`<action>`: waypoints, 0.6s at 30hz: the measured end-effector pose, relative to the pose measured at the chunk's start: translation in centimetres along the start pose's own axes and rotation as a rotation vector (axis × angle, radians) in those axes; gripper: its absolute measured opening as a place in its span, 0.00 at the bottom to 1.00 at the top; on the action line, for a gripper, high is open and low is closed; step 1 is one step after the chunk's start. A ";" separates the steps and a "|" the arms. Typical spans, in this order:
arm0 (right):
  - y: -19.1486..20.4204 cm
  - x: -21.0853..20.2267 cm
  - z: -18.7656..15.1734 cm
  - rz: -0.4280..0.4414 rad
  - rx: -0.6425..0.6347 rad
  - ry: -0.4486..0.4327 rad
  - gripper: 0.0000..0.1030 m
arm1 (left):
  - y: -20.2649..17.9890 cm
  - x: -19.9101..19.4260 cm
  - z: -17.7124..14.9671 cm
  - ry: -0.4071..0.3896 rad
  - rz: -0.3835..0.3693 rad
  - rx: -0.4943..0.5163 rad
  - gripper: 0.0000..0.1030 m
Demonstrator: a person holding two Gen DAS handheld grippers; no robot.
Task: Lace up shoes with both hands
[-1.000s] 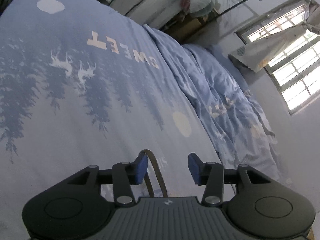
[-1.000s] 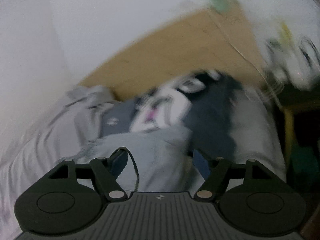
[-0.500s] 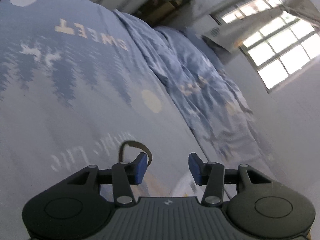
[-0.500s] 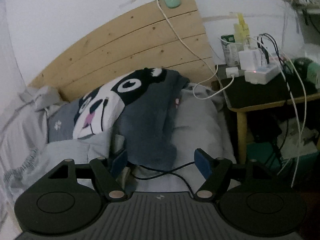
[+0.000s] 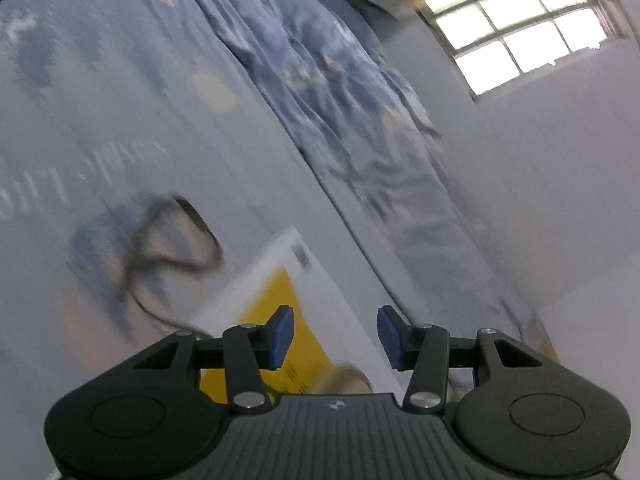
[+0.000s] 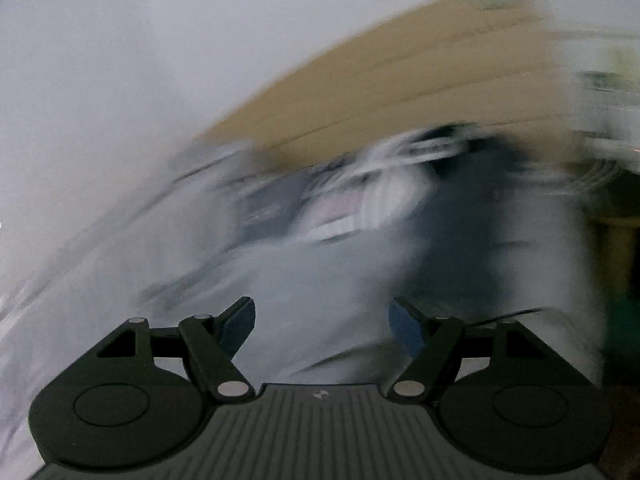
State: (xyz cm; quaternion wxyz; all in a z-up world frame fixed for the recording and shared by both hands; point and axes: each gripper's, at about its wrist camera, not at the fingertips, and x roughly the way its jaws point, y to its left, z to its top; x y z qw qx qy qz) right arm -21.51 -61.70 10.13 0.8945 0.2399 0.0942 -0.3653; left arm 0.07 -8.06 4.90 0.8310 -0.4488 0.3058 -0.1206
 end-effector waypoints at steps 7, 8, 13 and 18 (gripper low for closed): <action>12.7 -4.0 -8.0 0.491 -0.427 0.172 0.74 | -0.9 0.7 -2.2 0.111 -0.107 0.004 0.51; 14.0 -4.7 -9.0 0.529 -0.479 0.179 0.74 | -1.0 0.7 -2.4 0.124 -0.119 0.001 0.51; 17.4 -6.6 -12.5 0.629 -0.605 0.218 0.74 | -0.5 1.1 -3.3 0.199 -0.123 -0.046 0.52; 19.1 -7.4 -14.2 0.618 -0.665 0.215 0.74 | 0.8 2.1 -4.2 0.219 -0.065 -0.090 0.52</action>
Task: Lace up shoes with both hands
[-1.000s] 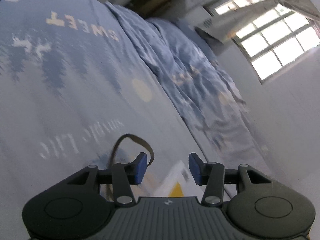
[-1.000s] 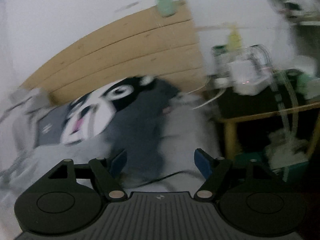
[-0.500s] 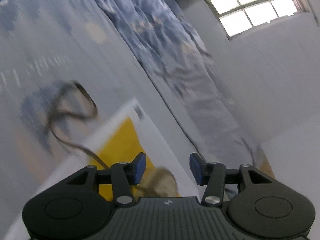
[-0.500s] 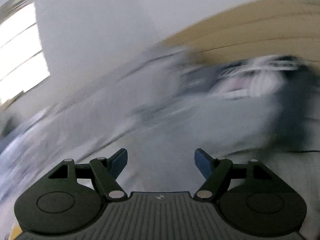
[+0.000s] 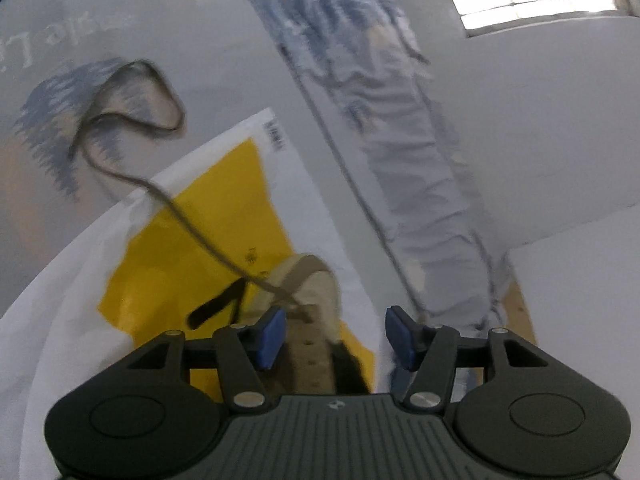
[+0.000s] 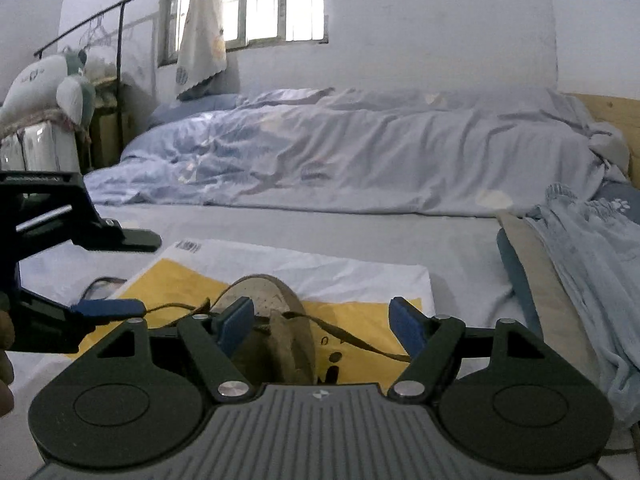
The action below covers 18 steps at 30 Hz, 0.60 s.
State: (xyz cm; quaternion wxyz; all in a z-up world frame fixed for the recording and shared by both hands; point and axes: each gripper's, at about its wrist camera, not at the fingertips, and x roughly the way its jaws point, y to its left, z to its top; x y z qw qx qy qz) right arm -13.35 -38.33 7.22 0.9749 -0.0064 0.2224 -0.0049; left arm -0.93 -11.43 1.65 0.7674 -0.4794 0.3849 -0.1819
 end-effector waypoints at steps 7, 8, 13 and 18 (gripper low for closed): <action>0.6 2.0 -0.4 -0.007 -0.050 0.071 0.74 | 1.1 2.2 -0.5 0.007 0.002 -0.058 0.52; 0.6 2.2 -0.6 -0.008 -0.054 0.078 0.74 | 1.0 2.5 -0.6 0.006 0.004 -0.051 0.52; 0.7 3.2 -1.1 -0.035 -0.078 0.098 0.72 | 1.1 3.3 -0.7 -0.029 0.014 -0.052 0.52; 0.4 3.7 -1.4 -0.050 -0.069 0.103 0.69 | 1.6 3.6 -0.7 -0.075 0.003 -0.086 0.50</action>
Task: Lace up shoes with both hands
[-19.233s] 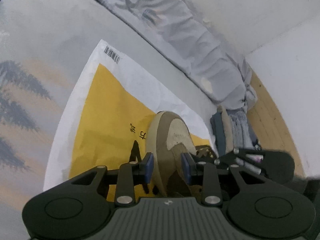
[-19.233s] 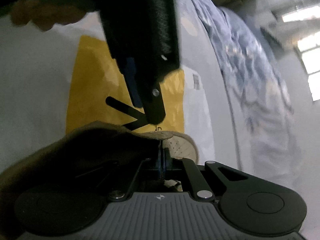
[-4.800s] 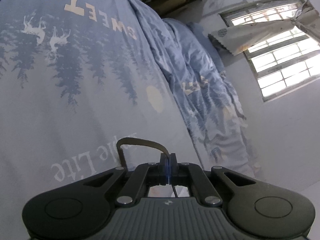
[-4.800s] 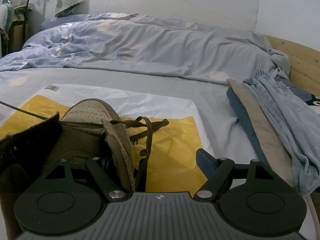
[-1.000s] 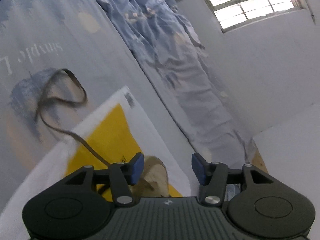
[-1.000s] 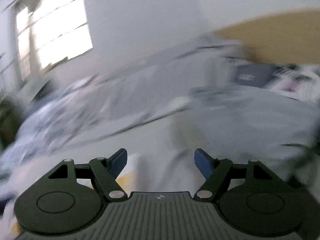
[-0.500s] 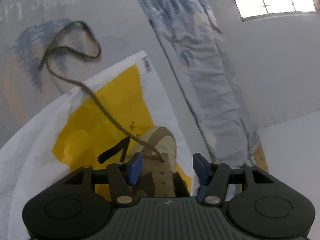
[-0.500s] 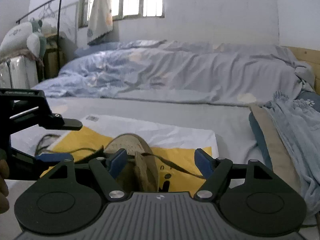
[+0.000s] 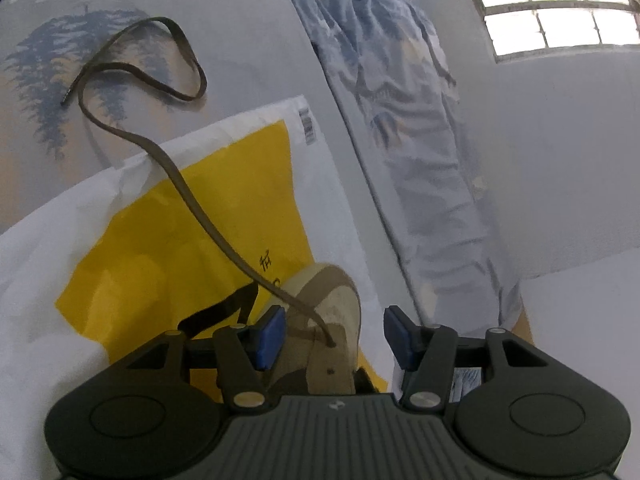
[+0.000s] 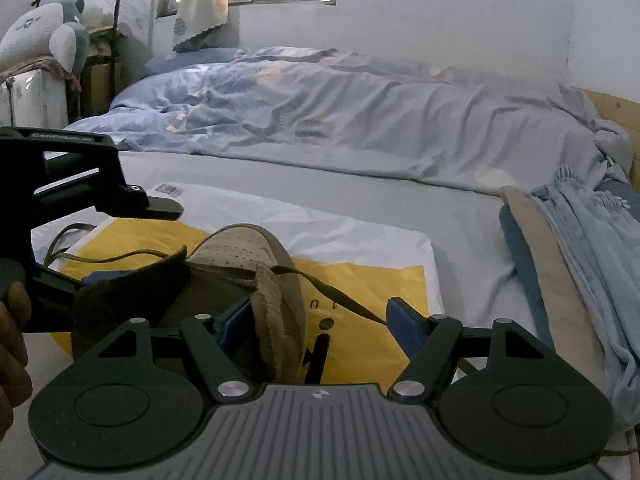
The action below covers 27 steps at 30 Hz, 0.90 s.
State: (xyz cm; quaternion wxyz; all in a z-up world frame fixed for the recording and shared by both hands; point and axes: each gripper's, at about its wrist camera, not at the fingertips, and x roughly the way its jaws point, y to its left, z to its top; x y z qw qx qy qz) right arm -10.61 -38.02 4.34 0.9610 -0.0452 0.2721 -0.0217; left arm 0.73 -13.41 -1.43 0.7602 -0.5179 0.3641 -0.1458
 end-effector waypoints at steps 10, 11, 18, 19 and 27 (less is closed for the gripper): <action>0.2 0.8 -0.1 0.014 -0.005 0.012 0.54 | 0.7 0.4 -0.2 -0.024 0.018 -0.035 0.29; 0.2 0.9 -0.1 0.014 -0.005 0.012 0.48 | 0.7 0.3 -0.2 -0.025 0.024 -0.039 0.23; 0.4 1.4 -0.2 0.024 0.005 0.025 0.46 | 0.7 0.4 -0.3 -0.014 0.016 -0.059 0.11; 0.5 1.5 -0.3 0.023 0.005 0.025 0.46 | 0.7 0.4 -0.3 -0.010 0.017 -0.059 0.07; 0.7 1.9 -0.6 0.003 0.010 0.028 0.28 | 0.0 0.2 -0.4 -0.013 0.027 0.002 0.00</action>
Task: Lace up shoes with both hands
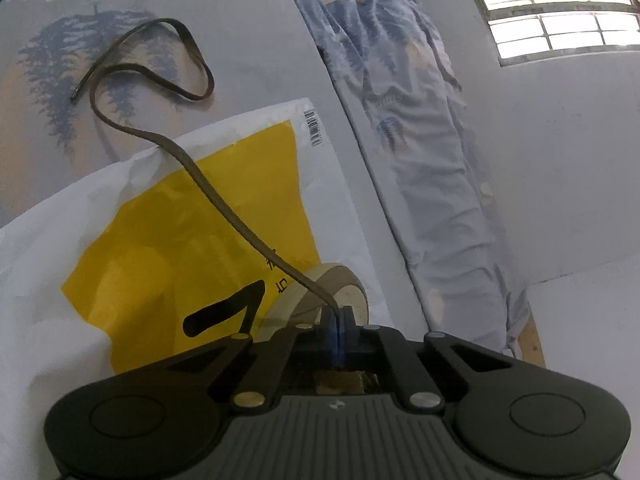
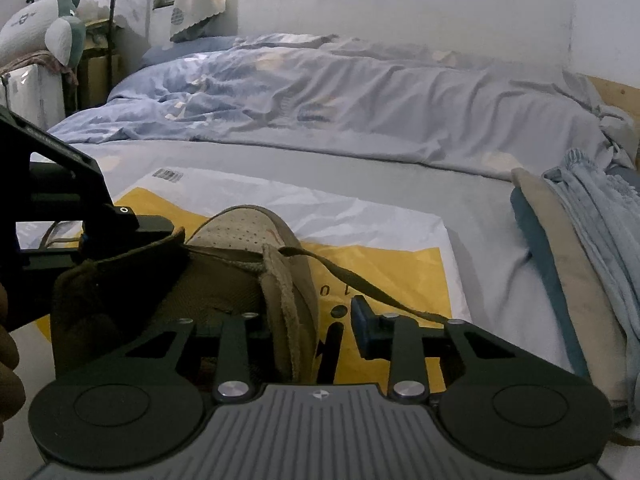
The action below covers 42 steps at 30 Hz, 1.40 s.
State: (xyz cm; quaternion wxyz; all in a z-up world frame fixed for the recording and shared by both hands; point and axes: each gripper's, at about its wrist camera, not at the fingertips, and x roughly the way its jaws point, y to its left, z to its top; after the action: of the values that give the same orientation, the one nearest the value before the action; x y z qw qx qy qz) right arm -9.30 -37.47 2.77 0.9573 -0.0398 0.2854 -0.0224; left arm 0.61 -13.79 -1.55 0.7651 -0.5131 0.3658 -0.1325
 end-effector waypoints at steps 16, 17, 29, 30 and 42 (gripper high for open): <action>0.2 0.3 -0.3 -0.033 0.019 0.011 0.28 | 0.0 -1.8 2.2 -0.062 -0.012 0.004 0.00; 0.2 0.4 -0.2 -0.034 0.021 0.012 0.28 | 0.0 -2.0 2.4 -0.066 -0.011 0.002 0.00; 0.1 0.3 -0.3 -0.035 0.024 0.018 0.28 | 0.3 -2.6 3.7 -0.087 -0.013 -0.011 0.00; 0.1 0.3 -0.3 -0.034 0.025 0.018 0.28 | 0.3 -2.6 3.8 -0.092 -0.008 -0.012 0.00; 0.1 0.4 -0.3 -0.034 0.026 0.025 0.28 | 0.7 -2.6 4.4 -0.093 -0.006 -0.022 0.00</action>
State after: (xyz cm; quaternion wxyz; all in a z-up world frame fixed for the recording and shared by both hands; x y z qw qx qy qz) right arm -9.13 -37.38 2.32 0.9536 -0.0316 0.2962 -0.0428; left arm 1.69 -8.93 -0.16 0.7752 -0.5283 0.3295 -0.1069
